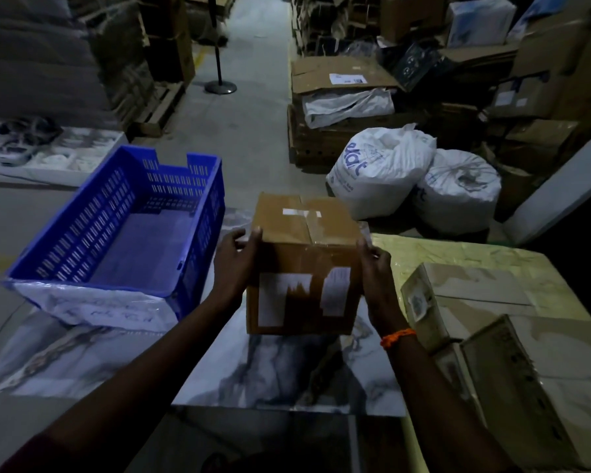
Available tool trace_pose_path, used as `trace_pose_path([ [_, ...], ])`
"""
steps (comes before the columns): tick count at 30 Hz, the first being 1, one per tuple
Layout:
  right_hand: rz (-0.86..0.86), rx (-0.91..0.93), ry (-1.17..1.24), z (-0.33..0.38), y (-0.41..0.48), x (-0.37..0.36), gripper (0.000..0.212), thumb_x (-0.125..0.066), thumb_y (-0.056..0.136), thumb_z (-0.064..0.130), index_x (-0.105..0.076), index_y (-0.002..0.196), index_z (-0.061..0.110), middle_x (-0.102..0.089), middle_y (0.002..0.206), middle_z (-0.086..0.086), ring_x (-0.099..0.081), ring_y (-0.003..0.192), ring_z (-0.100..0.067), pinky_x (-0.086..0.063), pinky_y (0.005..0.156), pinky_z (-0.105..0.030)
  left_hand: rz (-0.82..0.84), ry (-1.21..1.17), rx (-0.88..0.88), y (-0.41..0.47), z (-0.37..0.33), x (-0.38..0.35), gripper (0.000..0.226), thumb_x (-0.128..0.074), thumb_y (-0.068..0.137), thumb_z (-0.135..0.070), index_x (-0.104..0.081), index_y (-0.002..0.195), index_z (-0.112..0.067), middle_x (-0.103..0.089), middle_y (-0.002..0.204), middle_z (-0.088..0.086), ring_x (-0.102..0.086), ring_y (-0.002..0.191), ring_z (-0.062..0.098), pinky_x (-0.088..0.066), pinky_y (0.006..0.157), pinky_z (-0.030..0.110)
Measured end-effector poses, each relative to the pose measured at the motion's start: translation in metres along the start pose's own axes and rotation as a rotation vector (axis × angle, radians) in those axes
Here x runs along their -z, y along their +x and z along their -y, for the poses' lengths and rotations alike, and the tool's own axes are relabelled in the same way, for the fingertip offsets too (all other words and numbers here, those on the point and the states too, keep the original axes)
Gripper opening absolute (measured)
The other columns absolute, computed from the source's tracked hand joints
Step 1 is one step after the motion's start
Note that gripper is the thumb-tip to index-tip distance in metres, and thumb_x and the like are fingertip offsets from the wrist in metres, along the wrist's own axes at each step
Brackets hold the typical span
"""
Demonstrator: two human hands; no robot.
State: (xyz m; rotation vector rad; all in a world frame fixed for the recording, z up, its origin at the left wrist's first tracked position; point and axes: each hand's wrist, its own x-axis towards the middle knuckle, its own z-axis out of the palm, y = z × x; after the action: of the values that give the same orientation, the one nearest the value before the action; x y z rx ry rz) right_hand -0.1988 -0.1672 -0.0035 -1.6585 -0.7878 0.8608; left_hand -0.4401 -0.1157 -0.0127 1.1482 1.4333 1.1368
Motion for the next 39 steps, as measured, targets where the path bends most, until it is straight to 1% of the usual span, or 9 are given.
trace_pose_path([
  [3, 0.037, -0.048, -0.043, -0.026, -0.007, 0.006, 0.096, -0.055, 0.069, 0.095, -0.053, 0.135, 0.026, -0.065, 0.13, -0.003, -0.064, 0.117, -0.024, -0.053, 0.103, -0.053, 0.025, 0.07, 0.018, -0.01, 0.013, 0.004, 0.054, -0.066, 0.094, -0.054, -0.062, 0.134, -0.019, -0.069, 0.117, 0.004, -0.069, 0.094, 0.009, -0.057, 0.068, 0.023],
  [8, 0.119, -0.044, -0.096, -0.053, -0.033, 0.008, 0.074, -0.066, 0.082, 0.077, -0.06, 0.136, 0.028, -0.067, 0.13, 0.0, -0.065, 0.118, -0.019, -0.056, 0.102, -0.044, 0.005, 0.201, 0.036, -0.038, 0.045, 0.014, 0.062, -0.063, 0.078, -0.072, -0.063, 0.126, -0.033, -0.067, 0.113, 0.003, -0.067, 0.1, 0.015, -0.06, 0.086, 0.047],
  [11, 0.08, -0.049, -0.155, -0.079, -0.048, 0.013, 0.089, -0.067, 0.069, 0.089, -0.056, 0.137, 0.032, -0.063, 0.13, -0.004, -0.064, 0.117, -0.019, -0.058, 0.097, -0.044, 0.036, 0.234, 0.037, -0.063, 0.065, 0.02, 0.051, -0.067, 0.086, -0.065, -0.061, 0.126, -0.032, -0.064, 0.12, 0.005, -0.067, 0.103, 0.012, -0.061, 0.084, 0.041],
  [18, 0.037, -0.05, -0.221, -0.106, -0.071, 0.024, 0.077, -0.071, 0.072, 0.076, -0.058, 0.13, 0.028, -0.065, 0.124, 0.0, -0.065, 0.112, -0.014, -0.058, 0.089, -0.034, 0.013, 0.356, 0.022, -0.096, 0.089, 0.026, 0.032, -0.069, 0.092, -0.049, -0.059, 0.113, -0.027, -0.064, 0.116, -0.001, -0.064, 0.097, 0.001, -0.052, 0.076, 0.022],
  [25, 0.184, -0.039, -0.35, -0.071, -0.015, 0.011, 0.056, -0.075, 0.092, 0.041, -0.053, 0.137, 0.017, -0.062, 0.116, 0.004, -0.063, 0.104, -0.015, -0.049, 0.077, -0.024, 0.112, 0.377, 0.103, -0.046, 0.064, 0.011, 0.08, -0.069, 0.075, -0.064, -0.051, 0.139, -0.019, -0.058, 0.136, 0.006, -0.062, 0.117, 0.023, -0.054, 0.099, 0.048],
  [28, 0.265, -0.043, -0.384, -0.053, 0.024, 0.001, 0.066, -0.077, 0.084, 0.049, -0.055, 0.137, 0.017, -0.068, 0.121, 0.0, -0.067, 0.107, -0.019, -0.056, 0.09, -0.036, 0.24, 0.386, 0.102, -0.016, 0.041, -0.004, 0.075, -0.074, 0.083, -0.051, -0.049, 0.144, -0.015, -0.057, 0.133, 0.0, -0.058, 0.119, 0.021, -0.049, 0.104, 0.042],
  [30, 0.294, -0.085, -0.363, -0.05, 0.046, -0.005, 0.065, -0.076, 0.077, 0.053, -0.062, 0.131, 0.019, -0.072, 0.119, -0.003, -0.07, 0.105, -0.021, -0.058, 0.094, -0.043, 0.274, 0.369, 0.147, 0.004, 0.032, -0.011, 0.084, -0.072, 0.068, -0.059, -0.051, 0.139, -0.02, -0.063, 0.13, -0.001, -0.062, 0.117, 0.022, -0.053, 0.1, 0.043],
  [34, 0.306, -0.104, -0.277, -0.05, 0.057, -0.012, 0.07, -0.077, 0.071, 0.061, -0.063, 0.129, 0.025, -0.074, 0.115, 0.002, -0.071, 0.105, -0.018, -0.06, 0.094, -0.046, 0.271, 0.378, 0.126, 0.016, 0.029, -0.016, 0.071, -0.079, 0.07, -0.048, -0.056, 0.132, -0.021, -0.066, 0.12, -0.002, -0.065, 0.11, 0.021, -0.054, 0.087, 0.034],
  [39, 0.27, -0.005, -0.184, -0.024, 0.045, -0.005, 0.061, -0.08, 0.085, 0.048, -0.056, 0.138, 0.028, -0.067, 0.118, 0.011, -0.066, 0.107, -0.01, -0.058, 0.089, -0.035, 0.23, 0.341, 0.012, 0.028, 0.018, -0.009, 0.084, -0.086, 0.08, -0.033, -0.042, 0.15, -0.021, -0.055, 0.137, 0.0, -0.055, 0.123, 0.021, -0.051, 0.098, 0.038],
])
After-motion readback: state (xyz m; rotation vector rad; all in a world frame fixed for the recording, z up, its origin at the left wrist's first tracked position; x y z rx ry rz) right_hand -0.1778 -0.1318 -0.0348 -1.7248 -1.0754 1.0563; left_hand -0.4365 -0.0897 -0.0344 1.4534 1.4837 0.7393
